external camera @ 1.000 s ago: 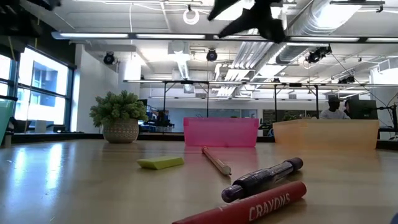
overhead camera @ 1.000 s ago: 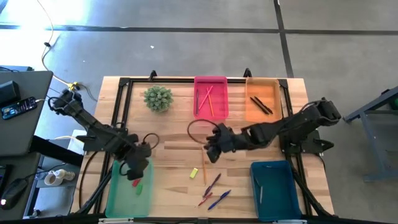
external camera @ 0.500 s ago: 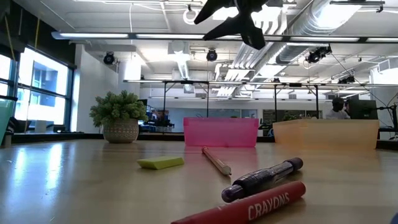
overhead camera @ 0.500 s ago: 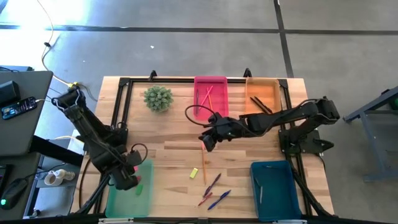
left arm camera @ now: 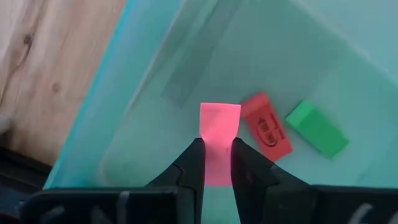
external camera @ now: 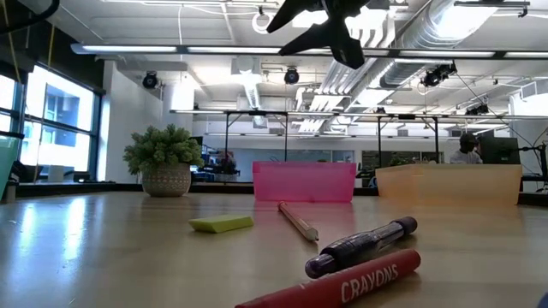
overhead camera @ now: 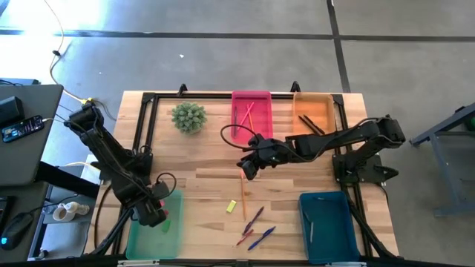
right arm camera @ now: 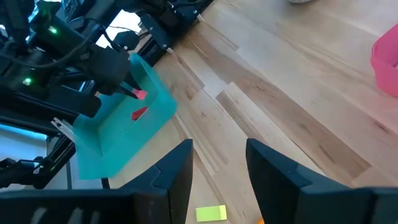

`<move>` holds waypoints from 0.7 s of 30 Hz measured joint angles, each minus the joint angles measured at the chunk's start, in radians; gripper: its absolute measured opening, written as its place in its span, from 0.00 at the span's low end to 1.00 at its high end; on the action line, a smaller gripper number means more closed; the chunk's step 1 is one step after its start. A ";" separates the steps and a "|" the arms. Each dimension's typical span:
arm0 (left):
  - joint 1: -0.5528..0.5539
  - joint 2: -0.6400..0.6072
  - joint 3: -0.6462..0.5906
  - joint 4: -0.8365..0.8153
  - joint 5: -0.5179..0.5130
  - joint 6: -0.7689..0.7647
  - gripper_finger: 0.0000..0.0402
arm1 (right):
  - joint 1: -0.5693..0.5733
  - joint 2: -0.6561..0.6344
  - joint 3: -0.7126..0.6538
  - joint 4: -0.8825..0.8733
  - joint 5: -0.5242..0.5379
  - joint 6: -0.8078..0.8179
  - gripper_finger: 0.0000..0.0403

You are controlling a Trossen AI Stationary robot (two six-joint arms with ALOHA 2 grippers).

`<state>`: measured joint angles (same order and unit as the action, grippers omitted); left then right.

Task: Sort crayons/erasers/pens/pencils in bins
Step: Put the pink eraser into the green bin, then put the yellow pencil into the pink bin

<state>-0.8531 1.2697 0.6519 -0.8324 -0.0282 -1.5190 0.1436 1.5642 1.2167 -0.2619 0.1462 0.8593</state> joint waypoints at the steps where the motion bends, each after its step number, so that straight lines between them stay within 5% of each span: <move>1: 0.002 0.000 -0.004 0.003 0.003 -0.006 0.12 | 0.000 0.002 0.000 0.001 0.001 0.000 0.35; 21: 0.022 -0.025 -0.001 0.029 0.118 -0.014 0.49 | 0.002 0.223 0.000 -0.032 -0.009 0.238 0.35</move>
<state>-0.8307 1.2442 0.6514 -0.8032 0.0896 -1.5335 0.1455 1.7870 1.2163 -0.2942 0.1371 1.0970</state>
